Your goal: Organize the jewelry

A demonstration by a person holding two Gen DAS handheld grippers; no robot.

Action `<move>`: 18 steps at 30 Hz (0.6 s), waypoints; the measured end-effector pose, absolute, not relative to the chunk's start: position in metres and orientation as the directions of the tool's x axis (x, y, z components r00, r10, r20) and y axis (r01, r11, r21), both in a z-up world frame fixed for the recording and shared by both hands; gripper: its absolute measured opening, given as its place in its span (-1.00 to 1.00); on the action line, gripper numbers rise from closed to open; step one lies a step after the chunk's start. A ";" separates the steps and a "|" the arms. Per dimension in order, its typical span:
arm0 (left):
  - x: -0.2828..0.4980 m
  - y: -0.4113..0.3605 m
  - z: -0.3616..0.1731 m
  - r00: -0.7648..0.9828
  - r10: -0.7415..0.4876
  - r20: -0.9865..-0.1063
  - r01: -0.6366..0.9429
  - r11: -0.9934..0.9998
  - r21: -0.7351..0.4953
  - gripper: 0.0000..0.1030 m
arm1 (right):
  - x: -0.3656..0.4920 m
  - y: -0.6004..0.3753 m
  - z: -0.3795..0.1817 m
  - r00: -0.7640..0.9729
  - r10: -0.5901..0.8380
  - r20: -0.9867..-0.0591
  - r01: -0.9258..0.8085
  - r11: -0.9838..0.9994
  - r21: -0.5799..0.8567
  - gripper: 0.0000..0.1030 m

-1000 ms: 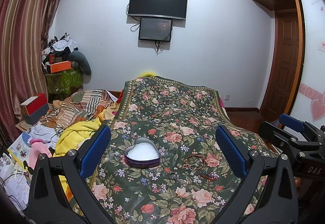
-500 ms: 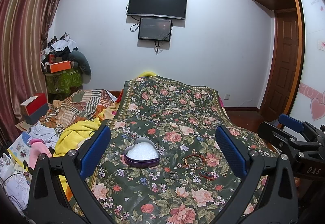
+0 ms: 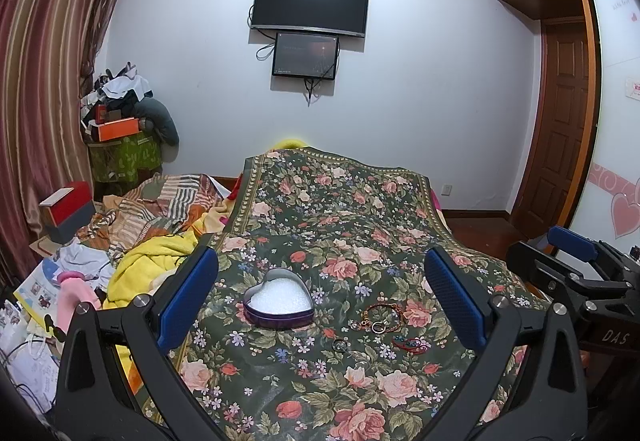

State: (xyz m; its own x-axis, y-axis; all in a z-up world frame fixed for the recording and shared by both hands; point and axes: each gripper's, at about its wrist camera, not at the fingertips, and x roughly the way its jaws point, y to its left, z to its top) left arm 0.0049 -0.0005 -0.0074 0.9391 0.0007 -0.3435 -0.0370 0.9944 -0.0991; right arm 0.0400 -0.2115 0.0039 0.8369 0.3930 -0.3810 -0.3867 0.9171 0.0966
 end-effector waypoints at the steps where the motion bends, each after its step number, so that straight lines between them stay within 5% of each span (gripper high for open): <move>1: 0.005 -0.001 -0.008 0.939 0.000 -0.345 -0.037 0.994 -0.099 1.00 | 0.041 -0.211 0.002 0.836 0.392 -0.385 -0.386 0.918 0.097 0.96; 18: 0.045 0.003 -0.042 0.872 0.016 -0.488 -0.060 0.995 -0.074 1.00 | 0.083 -0.214 -0.049 0.765 0.321 -0.558 -0.337 0.938 0.078 0.96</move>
State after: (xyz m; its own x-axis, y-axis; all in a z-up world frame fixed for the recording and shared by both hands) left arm 0.0449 0.0028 -0.0420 0.8724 0.0162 -0.4885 -0.0598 0.9955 -0.0737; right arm 0.0826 -0.2142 -0.0494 0.7651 0.3209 -0.5582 -0.3366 0.9384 0.0781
